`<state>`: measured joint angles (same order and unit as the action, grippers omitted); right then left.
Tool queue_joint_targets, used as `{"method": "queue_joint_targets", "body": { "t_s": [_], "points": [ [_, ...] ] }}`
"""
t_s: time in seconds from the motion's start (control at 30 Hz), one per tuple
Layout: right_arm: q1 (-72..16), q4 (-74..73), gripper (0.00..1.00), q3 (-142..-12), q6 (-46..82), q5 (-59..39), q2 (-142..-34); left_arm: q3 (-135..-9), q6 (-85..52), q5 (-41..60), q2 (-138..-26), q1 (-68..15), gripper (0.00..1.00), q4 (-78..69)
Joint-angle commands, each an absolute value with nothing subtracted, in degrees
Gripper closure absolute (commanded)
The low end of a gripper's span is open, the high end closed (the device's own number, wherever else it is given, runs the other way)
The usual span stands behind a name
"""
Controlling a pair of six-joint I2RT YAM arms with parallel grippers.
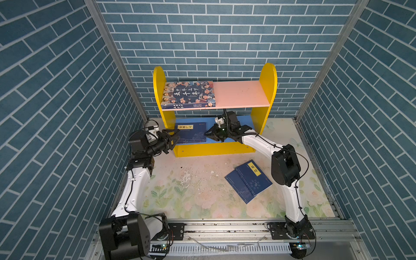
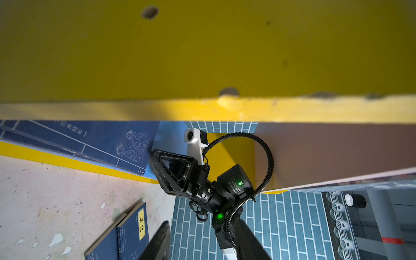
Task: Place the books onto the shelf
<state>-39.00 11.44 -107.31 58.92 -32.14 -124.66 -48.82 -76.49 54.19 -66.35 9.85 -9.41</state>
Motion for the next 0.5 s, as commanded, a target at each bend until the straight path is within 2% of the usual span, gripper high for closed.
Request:
{"method": "queue_joint_targets", "body": {
  "t_s": [0.0, 0.2, 0.37, 0.47],
  "points": [
    [-39.4, 9.7, 0.7, -107.7, 59.1, -30.7, -123.9, -48.7, -76.3, 54.6, -66.5, 10.1, 0.52, -11.1],
    [-38.6, 7.3, 0.59, -102.9, 58.7, -25.9, -117.9, -49.1, -76.0, 54.4, -66.1, 10.3, 0.49, -11.1],
    [-38.3, 8.0, 0.58, -99.8, 58.7, -24.7, -113.6, -49.5, -74.6, 54.5, -65.3, 10.7, 0.49, -9.5],
    [-38.4, 7.8, 0.62, -97.8, 59.1, -26.0, -111.8, -49.0, -73.9, 54.7, -64.9, 10.9, 0.49, -8.7]
  ]
}}
